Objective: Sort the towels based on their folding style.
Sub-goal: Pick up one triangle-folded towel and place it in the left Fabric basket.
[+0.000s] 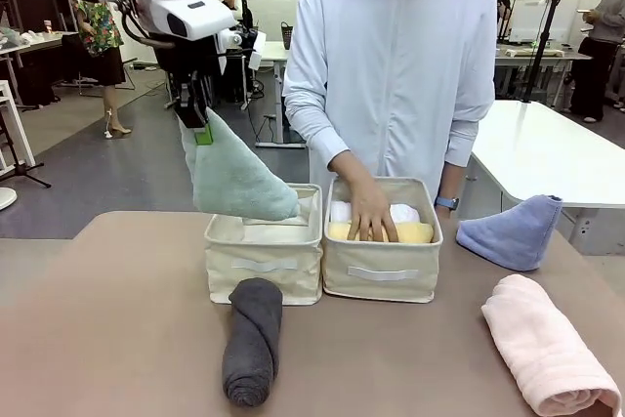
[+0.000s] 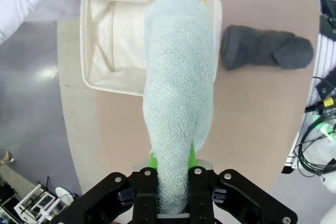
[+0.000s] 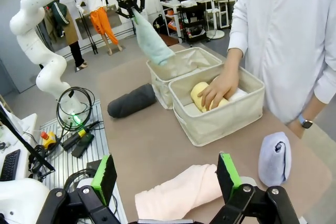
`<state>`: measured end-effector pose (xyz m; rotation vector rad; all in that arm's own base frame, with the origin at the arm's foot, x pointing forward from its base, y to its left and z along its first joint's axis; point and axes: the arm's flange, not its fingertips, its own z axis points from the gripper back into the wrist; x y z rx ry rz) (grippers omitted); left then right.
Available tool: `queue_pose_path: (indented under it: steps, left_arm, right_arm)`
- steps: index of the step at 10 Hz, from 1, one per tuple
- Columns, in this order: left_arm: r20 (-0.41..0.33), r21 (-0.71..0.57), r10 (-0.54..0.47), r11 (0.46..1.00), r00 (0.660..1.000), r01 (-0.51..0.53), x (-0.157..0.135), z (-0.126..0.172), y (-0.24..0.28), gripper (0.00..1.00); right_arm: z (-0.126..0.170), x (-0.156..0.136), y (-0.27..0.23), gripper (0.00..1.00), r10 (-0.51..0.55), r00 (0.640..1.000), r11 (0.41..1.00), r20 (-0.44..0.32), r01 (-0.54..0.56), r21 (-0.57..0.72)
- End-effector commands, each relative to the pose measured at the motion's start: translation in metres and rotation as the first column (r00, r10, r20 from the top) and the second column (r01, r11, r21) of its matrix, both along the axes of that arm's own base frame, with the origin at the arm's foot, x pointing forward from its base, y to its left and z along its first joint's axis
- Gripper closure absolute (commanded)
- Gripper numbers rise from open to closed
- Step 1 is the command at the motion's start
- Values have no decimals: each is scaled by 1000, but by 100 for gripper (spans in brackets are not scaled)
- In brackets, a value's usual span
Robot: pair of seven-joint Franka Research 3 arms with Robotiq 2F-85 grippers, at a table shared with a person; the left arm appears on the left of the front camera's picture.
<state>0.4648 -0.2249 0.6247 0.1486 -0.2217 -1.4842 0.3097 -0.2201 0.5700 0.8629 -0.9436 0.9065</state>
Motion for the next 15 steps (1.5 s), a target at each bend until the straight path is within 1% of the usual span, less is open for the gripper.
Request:
queue_pose_path:
  steps: [1,3,5,6,8,11,13,14,15]
  left_arm:
    - [1,-6,56,998,998,-56,20,-11,-10,81]
    - [-10,-24,106,994,994,-106,36,-35,-16,81]
    - [-20,-39,115,993,993,-115,48,-54,-16,81]
    - [-34,-41,115,992,993,-117,54,-65,-16,81]
    - [-90,-36,121,992,989,-125,62,-95,-13,81]
    - [-165,-13,119,992,979,-122,63,-133,-14,81]
    - [-196,-23,91,995,976,-97,58,-147,-20,81]
    - [-206,-21,80,996,975,-86,55,-149,-23,60]
    - [-211,-21,60,998,976,-66,52,-150,-26,21]
  right_arm:
    - [2,1,-1,0,5,1000,1000,27,-5,23]
    - [2,1,-1,0,5,1000,1000,27,-5,23]
    - [2,1,-1,0,5,1000,1000,27,-5,23]
    - [2,1,-1,0,5,1000,1000,27,-5,23]
    - [2,1,-1,0,5,1000,1000,27,-5,23]
    - [2,1,-1,0,5,1000,1000,27,-5,23]
    - [2,1,-1,0,5,1000,1000,27,-5,23]
    - [2,1,-1,0,5,1000,1000,27,-5,23]
    - [2,1,-1,0,5,1000,1000,27,-5,23]
